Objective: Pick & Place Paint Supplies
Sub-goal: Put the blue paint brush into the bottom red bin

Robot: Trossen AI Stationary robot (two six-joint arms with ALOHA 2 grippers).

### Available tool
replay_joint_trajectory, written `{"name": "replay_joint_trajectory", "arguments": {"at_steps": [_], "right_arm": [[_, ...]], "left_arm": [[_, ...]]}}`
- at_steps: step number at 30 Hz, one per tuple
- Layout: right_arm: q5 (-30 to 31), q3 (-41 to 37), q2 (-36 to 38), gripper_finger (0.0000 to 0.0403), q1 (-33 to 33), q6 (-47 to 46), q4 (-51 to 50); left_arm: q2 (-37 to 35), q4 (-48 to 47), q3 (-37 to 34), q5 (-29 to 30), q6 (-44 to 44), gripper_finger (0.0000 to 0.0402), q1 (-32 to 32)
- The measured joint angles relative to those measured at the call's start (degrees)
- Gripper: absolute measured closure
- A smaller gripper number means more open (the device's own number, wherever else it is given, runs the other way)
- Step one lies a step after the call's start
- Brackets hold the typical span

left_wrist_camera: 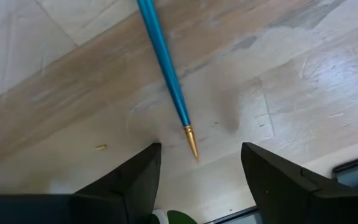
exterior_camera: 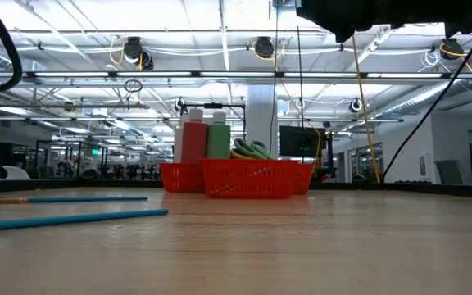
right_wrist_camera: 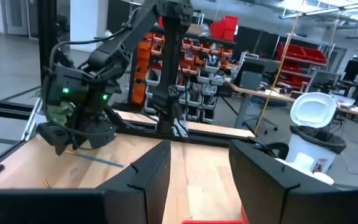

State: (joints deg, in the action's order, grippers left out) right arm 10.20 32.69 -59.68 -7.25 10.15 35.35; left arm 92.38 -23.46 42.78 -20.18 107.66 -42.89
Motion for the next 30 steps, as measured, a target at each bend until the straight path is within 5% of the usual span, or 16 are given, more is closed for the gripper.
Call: {"name": "replay_joint_trajectory", "arguments": {"at_steps": [5,18,30], "right_arm": [[0.0,0.0,0.0,0.0245,0.0,-0.34,0.0],[0.01,0.0,0.0,0.0245,0.0,-1.09,-0.43],[0.09,0.0,0.0,0.0245,0.0,-1.07,-0.15]], "left_arm": [[0.07,-0.42,-0.08,2.06,0.63,0.0202,0.07],[0.09,-1.75,-0.17,7.75,-4.65,0.039,0.31],[0.15,-1.35,-0.13,20.39,-18.46,0.0397,3.17]]}}
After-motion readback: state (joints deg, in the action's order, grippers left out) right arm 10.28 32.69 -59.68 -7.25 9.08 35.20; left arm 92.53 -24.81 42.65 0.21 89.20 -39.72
